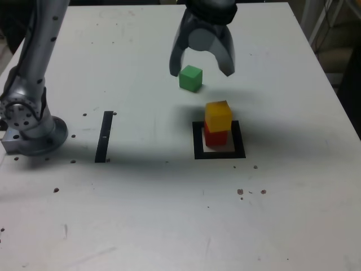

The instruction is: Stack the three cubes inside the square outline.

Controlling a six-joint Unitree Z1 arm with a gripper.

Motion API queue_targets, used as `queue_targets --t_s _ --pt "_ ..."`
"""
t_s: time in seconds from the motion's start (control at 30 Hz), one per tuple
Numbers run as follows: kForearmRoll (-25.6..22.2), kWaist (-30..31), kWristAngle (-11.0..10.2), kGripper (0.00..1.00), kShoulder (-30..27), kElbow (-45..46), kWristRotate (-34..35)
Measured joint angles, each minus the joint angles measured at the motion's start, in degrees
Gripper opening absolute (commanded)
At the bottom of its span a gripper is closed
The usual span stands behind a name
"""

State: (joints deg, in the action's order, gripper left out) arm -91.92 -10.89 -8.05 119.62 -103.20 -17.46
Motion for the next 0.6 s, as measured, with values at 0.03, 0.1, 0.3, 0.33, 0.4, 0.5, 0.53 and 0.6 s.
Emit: queue_targets --t_s 0.03,0.1,0.3,0.33,0.4,0.5,0.53,0.6 --pt "0.1 -0.7 -0.4 0.99 -0.1 0.4 -1.0" --pt "0.3 -2.0 -1.5 0.99 -0.5 1.5 -3.2" --pt "1.7 -4.8 -5.1 0.99 -1.7 3.5 -11.8" --pt "2.3 -5.3 -5.7 0.99 -1.9 3.7 -13.8" --pt "3.2 -5.9 -6.4 0.99 -2.1 4.1 -17.2" --pt "4.6 -7.3 -6.7 0.99 -2.1 5.4 -22.2" --pt "5.1 -8.0 -6.7 0.99 -2.1 5.8 -23.5" --pt "6.5 -9.3 -6.7 0.99 -2.1 6.4 -26.0"
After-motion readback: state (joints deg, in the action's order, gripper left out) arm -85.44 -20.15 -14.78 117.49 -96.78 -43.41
